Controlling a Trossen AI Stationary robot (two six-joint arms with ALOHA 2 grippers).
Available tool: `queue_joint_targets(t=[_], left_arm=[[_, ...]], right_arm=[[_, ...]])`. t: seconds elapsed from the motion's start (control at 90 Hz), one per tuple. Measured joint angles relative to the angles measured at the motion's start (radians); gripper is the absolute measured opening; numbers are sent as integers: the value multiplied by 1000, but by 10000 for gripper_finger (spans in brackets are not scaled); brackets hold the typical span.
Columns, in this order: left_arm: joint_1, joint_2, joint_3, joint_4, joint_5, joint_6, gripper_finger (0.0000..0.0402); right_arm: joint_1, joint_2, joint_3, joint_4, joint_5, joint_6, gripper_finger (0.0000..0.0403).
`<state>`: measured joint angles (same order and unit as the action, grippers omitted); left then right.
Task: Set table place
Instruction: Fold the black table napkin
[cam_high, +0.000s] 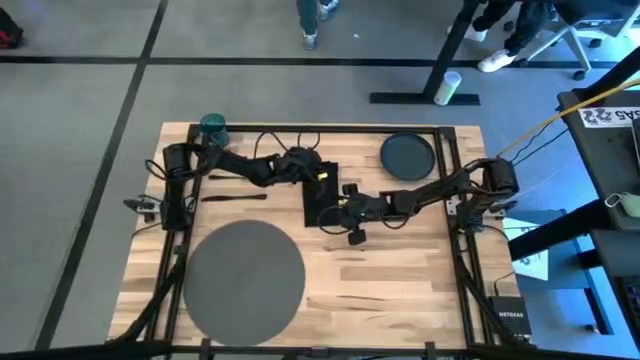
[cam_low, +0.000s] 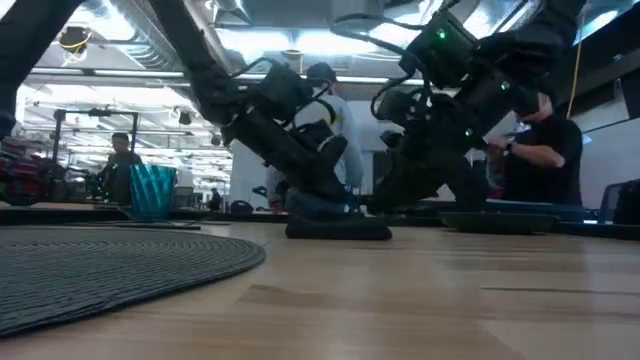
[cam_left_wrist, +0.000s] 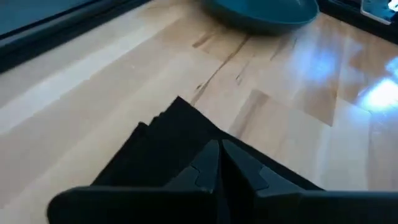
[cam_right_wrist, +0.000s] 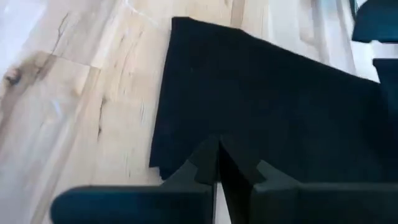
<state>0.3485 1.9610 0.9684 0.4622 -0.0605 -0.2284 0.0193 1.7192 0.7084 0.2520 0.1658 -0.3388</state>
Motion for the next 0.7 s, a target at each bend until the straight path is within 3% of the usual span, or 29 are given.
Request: queue_joint_targets(t=[0.7], left_arm=[[23, 130, 2, 79, -2, -26, 0]], right_arm=[[13, 125, 0, 87, -22, 128, 0]])
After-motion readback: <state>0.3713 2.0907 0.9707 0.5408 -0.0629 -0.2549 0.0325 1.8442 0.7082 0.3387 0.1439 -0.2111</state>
